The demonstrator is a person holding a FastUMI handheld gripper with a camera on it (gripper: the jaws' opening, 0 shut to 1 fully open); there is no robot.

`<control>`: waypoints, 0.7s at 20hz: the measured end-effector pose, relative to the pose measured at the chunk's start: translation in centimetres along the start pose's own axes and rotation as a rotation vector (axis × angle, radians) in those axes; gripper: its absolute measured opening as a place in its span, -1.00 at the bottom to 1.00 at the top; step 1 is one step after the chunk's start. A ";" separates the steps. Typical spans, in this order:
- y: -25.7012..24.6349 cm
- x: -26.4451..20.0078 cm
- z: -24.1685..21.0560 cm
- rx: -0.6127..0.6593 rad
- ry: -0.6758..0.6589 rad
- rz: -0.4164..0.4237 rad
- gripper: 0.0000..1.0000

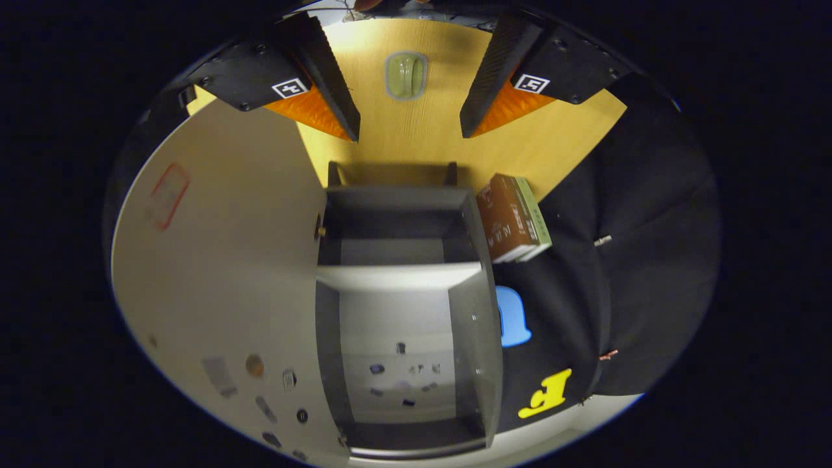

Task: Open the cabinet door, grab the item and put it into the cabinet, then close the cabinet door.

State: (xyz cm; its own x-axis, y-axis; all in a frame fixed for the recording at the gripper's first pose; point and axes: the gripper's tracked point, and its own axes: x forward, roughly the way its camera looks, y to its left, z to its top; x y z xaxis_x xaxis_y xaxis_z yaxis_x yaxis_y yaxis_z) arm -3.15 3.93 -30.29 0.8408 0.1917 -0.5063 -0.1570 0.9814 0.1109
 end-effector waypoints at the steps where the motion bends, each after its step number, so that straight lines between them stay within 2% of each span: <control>1: -0.4 1.6 -2.4 -0.002 0.046 -0.007 0.97; 6: -0.7 8.7 -10.5 -0.003 0.228 -0.061 0.95; 8: -1.3 10.0 -12.9 -0.009 0.267 -0.076 0.65; 9: -1.5 10.2 -13.7 -0.015 0.285 -0.083 0.41; 10: -1.5 10.5 -14.4 -0.019 0.306 -0.087 0.33; 12: -1.3 11.2 -15.7 -0.019 0.345 -0.105 0.32; 14: -1.2 11.9 -16.7 -0.030 0.388 -0.112 -0.18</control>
State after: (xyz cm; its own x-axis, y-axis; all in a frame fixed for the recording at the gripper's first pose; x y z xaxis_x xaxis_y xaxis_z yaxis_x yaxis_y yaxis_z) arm -1.61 5.24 -50.77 0.5964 0.0686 -0.7997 -0.0956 0.9953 0.0141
